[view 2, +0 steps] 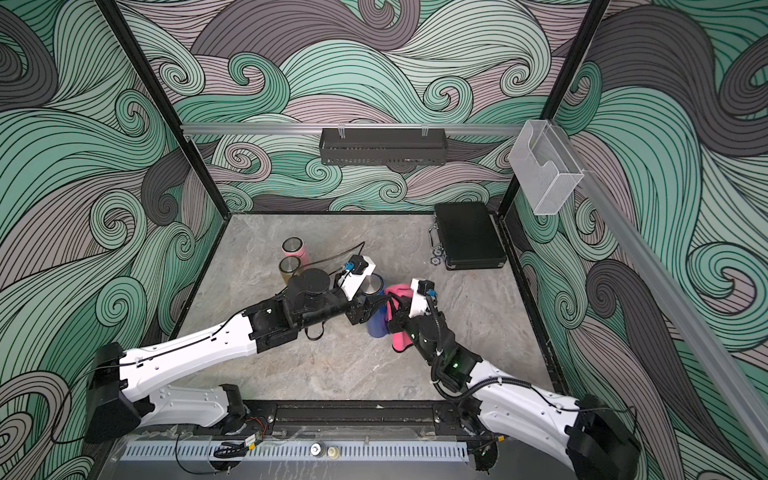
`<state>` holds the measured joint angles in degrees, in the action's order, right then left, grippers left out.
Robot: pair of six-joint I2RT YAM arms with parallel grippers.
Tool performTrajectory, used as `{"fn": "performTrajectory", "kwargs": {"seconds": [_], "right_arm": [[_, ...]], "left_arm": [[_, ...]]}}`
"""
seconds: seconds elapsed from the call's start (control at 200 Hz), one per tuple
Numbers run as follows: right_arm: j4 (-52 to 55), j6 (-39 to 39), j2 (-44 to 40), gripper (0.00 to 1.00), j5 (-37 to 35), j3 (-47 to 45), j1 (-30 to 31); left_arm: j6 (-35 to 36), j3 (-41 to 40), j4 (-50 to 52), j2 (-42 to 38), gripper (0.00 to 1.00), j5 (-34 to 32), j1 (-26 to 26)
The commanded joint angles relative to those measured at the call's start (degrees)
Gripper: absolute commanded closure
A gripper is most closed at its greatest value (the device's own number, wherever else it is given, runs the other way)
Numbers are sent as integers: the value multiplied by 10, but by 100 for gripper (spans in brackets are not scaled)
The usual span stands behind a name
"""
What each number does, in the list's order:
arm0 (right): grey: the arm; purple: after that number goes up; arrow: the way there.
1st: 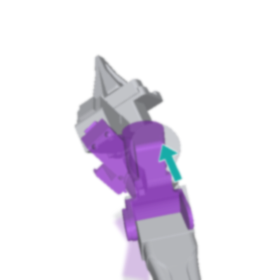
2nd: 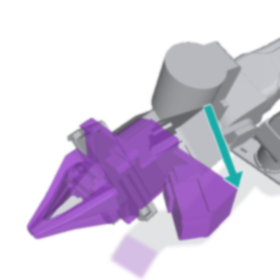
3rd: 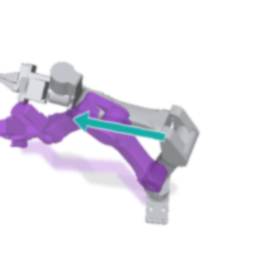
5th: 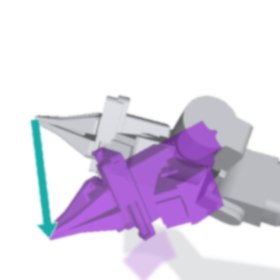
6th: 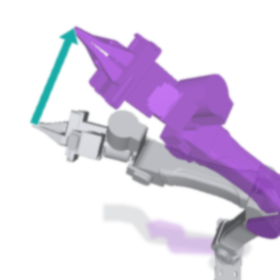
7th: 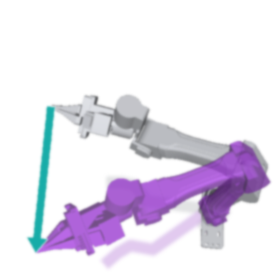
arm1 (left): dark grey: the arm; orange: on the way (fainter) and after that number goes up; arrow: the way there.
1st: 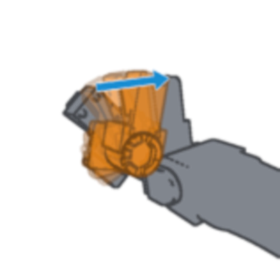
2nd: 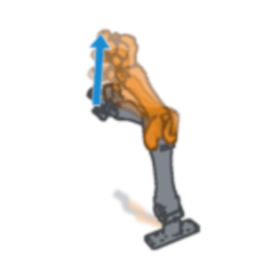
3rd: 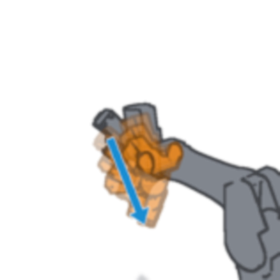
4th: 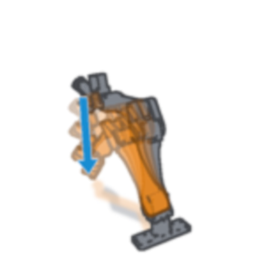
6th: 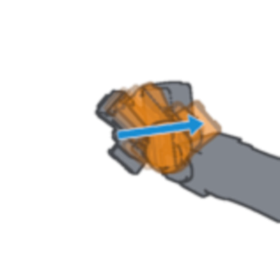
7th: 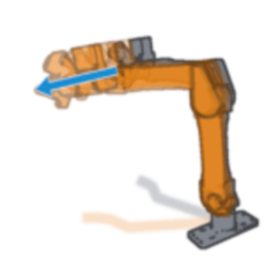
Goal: Wipe the surface of the thermos
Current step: Wipe the dirt from the surface of the thermos, then place the thermos at the center of the board.
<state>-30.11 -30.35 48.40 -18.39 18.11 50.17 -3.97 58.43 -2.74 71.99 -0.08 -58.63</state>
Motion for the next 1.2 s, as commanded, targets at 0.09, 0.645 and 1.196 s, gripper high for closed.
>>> {"fn": "performTrajectory", "kwargs": {"seconds": [0.09,0.645,1.196], "right_arm": [[19,6,-53,100,25,39,0],[150,36,-96,100,-58,34,-37],[261,111,-74,100,-13,135,-17]], "left_arm": [[31,1,-27,-23,100,33,-3],[40,-121,-99,31,100,52,33],[50,-173,-162,56,22,72,33]]}}
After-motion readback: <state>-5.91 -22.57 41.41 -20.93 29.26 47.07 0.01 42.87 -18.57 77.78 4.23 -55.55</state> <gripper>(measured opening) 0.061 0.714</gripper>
